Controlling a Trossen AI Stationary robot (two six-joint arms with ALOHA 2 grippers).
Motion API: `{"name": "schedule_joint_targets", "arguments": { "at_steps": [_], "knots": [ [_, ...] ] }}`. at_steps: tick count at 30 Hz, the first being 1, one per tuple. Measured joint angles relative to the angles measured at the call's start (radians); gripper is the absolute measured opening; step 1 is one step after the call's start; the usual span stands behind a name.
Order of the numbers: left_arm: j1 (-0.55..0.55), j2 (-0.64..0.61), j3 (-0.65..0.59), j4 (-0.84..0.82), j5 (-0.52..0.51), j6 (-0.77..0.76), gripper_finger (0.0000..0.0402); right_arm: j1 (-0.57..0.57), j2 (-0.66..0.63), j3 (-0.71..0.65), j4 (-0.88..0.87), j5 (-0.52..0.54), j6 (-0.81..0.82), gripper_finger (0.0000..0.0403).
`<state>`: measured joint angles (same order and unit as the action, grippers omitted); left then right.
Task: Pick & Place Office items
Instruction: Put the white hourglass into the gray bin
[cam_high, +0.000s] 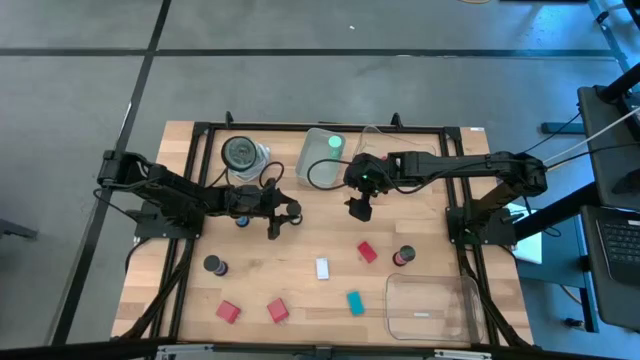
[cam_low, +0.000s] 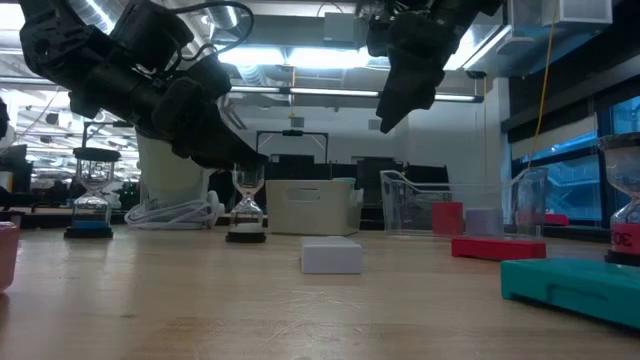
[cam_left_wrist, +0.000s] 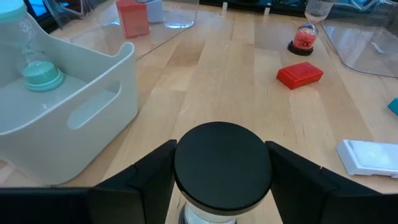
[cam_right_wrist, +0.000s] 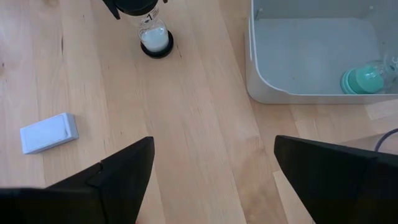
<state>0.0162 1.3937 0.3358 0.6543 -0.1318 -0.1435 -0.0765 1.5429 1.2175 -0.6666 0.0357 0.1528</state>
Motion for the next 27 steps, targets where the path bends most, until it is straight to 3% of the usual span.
{"name": "schedule_joint_targets", "arguments": {
  "at_steps": [12,21,27],
  "knots": [
    [0.039,-0.097,0.076,0.014,-0.005,0.008,0.022,0.0,0.0,0.0,-0.008,0.001,0.019,0.0334],
    [0.219,-0.101,0.203,-0.013,-0.079,0.143,0.0221,0.0,0.0,0.0,-0.036,0.001,-0.011,0.0334],
    [0.348,0.007,0.29,-0.03,-0.018,0.134,0.0221,0.0,0.0,0.0,-0.041,0.001,-0.034,0.0334]
  ]
}}
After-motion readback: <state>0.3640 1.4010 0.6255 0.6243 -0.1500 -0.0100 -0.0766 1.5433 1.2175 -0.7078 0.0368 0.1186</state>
